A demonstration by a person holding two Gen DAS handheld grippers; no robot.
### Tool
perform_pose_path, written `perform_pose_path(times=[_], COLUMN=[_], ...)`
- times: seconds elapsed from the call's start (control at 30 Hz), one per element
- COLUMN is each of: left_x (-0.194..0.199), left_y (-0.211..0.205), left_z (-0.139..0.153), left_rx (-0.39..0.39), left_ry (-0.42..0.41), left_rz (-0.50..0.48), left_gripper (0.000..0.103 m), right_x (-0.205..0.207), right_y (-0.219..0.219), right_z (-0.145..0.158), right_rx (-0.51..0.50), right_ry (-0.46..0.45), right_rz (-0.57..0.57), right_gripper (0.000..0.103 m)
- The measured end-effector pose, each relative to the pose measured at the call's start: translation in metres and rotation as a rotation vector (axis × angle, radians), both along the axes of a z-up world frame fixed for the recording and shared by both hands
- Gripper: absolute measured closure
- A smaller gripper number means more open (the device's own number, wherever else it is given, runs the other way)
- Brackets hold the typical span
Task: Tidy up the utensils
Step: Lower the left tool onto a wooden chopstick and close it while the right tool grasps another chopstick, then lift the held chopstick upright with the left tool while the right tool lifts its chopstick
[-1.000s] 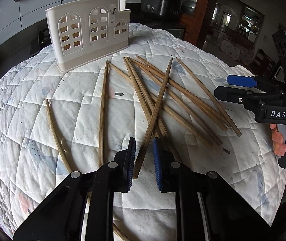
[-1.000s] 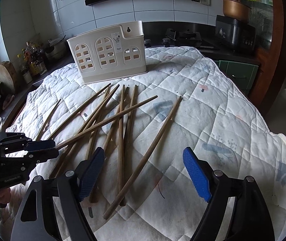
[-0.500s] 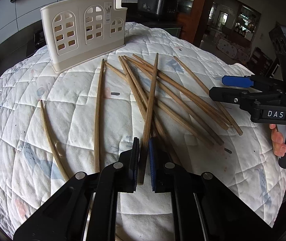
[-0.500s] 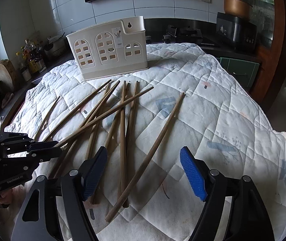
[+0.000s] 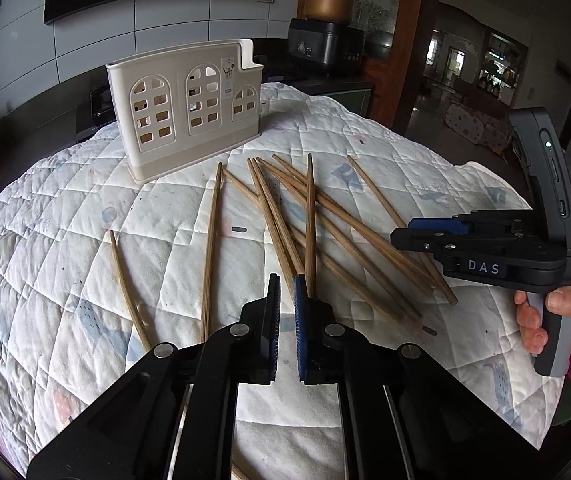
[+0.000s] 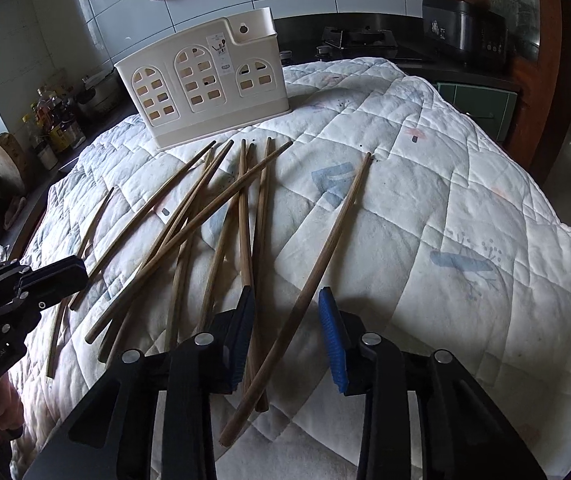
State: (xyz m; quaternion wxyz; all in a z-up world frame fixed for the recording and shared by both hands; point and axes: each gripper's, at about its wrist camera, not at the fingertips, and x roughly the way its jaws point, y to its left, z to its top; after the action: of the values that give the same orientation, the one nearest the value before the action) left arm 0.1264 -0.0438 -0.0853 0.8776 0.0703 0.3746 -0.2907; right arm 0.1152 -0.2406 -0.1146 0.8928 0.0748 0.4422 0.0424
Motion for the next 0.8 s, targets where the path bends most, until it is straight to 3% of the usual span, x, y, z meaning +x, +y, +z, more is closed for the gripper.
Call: perform_pose_path(times=[0.37, 0.53, 0.67, 0.8], left_x=[-0.01, -0.018, -0.017, -0.015], left_y=[0.001, -0.017, -0.029, -0.038], left_z=[-0.008, -0.013, -0.017, -0.022], left_rx=[-0.065, -0.013, 0.006, 0.028], left_ry=[0.071, 0.059, 0.064, 0.053], left_rz=[-0.063, -0.111, -0.134, -0.15], left_gripper=[0.094, 0.094, 0.074, 0.074], right_x=[0.004, 0.003, 0.002, 0.001], right_y=[-0.012, -0.013, -0.014, -0.017], right_z=[-0.009, -0.009, -0.009, -0.009], right_rx=[0.044, 0.046, 0.048, 0.057], right_ry=[0.035, 0.03, 0.03, 0.032], right_rz=[-0.067, -0.068, -0.064, -0.067], right_gripper=[0.088, 0.089, 0.089, 0.091])
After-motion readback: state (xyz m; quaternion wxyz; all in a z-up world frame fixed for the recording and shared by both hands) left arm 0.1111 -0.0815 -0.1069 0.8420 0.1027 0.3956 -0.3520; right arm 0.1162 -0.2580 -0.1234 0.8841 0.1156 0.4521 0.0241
